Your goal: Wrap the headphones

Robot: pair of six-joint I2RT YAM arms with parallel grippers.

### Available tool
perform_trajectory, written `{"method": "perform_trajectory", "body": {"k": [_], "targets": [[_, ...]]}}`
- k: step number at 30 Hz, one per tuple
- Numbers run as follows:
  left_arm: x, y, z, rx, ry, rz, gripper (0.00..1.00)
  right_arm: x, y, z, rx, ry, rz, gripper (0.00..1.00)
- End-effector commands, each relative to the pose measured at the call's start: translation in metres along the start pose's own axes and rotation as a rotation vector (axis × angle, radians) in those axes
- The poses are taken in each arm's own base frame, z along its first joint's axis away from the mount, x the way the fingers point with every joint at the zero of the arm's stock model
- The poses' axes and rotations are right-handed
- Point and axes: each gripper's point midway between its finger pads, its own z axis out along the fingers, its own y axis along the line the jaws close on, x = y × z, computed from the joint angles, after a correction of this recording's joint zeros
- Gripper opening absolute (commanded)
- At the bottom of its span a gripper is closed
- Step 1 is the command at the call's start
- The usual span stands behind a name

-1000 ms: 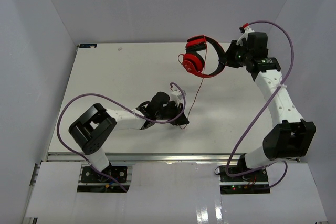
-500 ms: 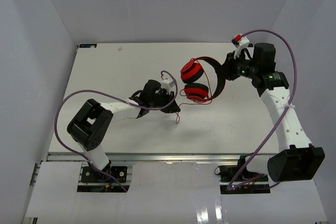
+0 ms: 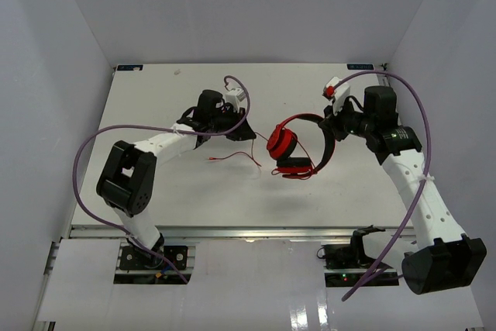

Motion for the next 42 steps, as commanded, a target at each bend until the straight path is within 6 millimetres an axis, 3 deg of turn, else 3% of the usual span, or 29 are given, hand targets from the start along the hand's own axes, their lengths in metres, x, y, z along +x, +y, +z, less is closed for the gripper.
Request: {"method": "perform_trajectory", "body": {"k": [1,6,14,22,29,36,42], "targets": [[-0.043,0.0,-0.018,-0.026,-0.047,0.056,0.0,0.0,-0.015,-0.005,0.102,0.002,-0.108,0.08],[-0.064,-0.01,-0.025,-0.022,-0.063,0.082,0.0,0.011,-0.016,0.004,0.168,0.054,-0.181,0.08],[-0.071,-0.036,-0.037,0.055,-0.06,0.048,0.0,0.019,-0.01,0.024,0.227,0.119,-0.295,0.08],[-0.071,-0.061,-0.05,0.14,-0.025,0.016,0.0,-0.006,-0.014,0.038,0.364,0.16,-0.451,0.08],[-0.069,-0.081,-0.062,0.209,-0.002,-0.012,0.0,-0.023,-0.032,0.042,0.551,0.183,-0.516,0.08],[-0.066,-0.103,-0.071,0.31,0.039,-0.075,0.0,-0.05,-0.049,0.04,0.731,0.123,-0.49,0.08],[-0.066,-0.12,-0.074,0.414,0.031,-0.176,0.0,-0.062,-0.054,0.051,0.794,0.067,-0.341,0.08]]}}
